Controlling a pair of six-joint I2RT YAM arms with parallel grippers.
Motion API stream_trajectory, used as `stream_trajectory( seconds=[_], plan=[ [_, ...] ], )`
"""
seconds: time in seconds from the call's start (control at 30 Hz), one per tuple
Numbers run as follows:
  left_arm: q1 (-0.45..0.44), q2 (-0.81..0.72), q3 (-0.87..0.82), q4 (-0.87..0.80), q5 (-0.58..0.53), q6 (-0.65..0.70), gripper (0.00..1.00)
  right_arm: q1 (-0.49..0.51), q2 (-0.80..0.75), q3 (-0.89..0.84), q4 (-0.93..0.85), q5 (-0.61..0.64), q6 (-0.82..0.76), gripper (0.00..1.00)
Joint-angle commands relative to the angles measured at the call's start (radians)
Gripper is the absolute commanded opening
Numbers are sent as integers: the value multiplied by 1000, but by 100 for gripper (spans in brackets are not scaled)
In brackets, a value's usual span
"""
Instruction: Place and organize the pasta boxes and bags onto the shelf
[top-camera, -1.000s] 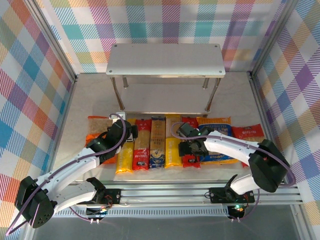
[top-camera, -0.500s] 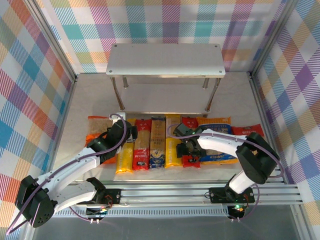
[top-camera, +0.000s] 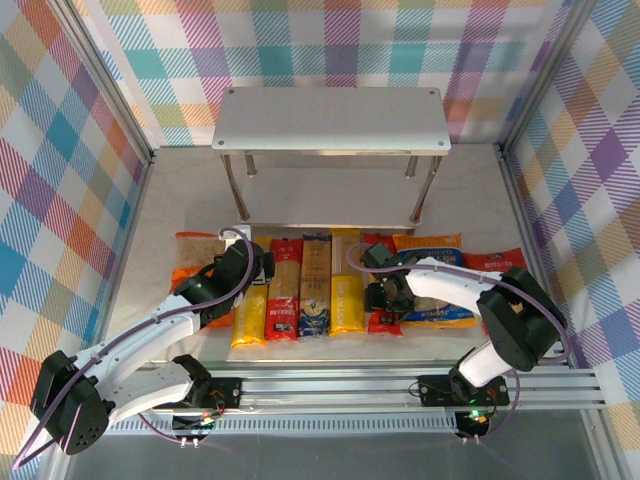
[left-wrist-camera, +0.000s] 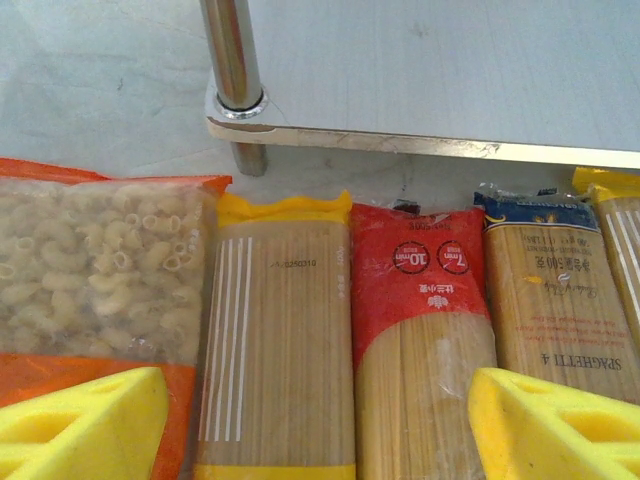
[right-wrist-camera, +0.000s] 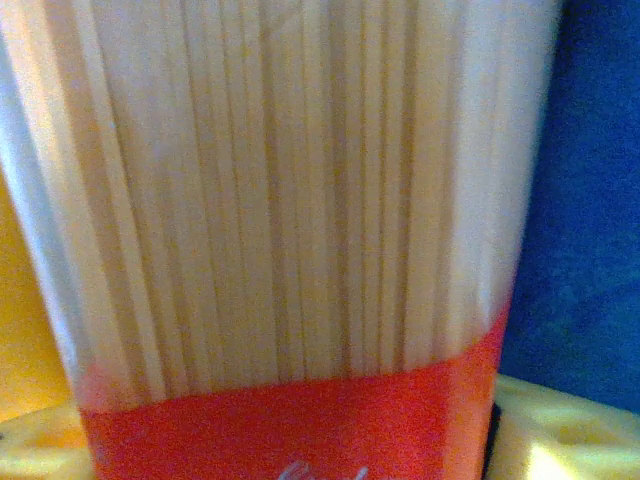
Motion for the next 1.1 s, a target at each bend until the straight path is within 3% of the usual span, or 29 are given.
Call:
stream_trajectory(
  seconds=[0.0,0.17,0.37,0.73,1.07],
  plan=[
    [-14,-2,-10,-6,-21,-2,79,-2,22,-34,29,-89,-4,59],
    [-14,-12,-16,-10,-25,-8,79,-1,24,-47,67,-160,3,33],
    [-14,-25,-21,-14,-27,-11,79,-1,-31,-34,10,-121,-5,0],
    [-14,-13,-32,12,-16,-21,78,0,-236,32,-198,74,-65,0],
    [-14,-10,-33,19,-11,-24,78,-1,-401,95,-281,119,-125,0]
  ],
)
